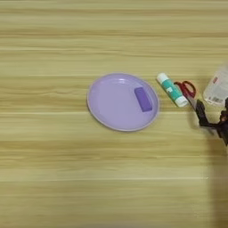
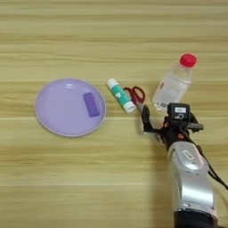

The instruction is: Move the objects on the table

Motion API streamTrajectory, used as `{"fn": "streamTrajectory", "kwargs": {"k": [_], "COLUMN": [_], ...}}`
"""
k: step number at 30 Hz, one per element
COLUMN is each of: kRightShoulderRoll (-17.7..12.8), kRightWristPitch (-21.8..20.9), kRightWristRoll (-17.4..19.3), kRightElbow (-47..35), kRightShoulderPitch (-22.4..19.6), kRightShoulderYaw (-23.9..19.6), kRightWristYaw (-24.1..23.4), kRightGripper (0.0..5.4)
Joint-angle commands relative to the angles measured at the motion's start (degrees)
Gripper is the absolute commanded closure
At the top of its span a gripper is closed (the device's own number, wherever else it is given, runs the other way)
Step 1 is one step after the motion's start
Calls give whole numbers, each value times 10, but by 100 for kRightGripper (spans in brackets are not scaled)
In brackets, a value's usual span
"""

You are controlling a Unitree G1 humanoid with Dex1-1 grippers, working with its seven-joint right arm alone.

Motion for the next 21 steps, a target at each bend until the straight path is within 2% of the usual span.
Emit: {"fn": "streamTrajectory", "kwargs": {"k": [1,11,21], "kRightShoulderRoll": [-15,-15,-23], "kRightWristPitch": [9,41,20], "kRightWristRoll": [-7,-14,-66], "kRightElbow": [-66,-129,-117], "kRightShoulderPitch": [-6,21,15], "kRightShoulderYaw": [4,26,65], "kRightWristYaw": [3,26,34], "kRightGripper": [3,3,3]}}
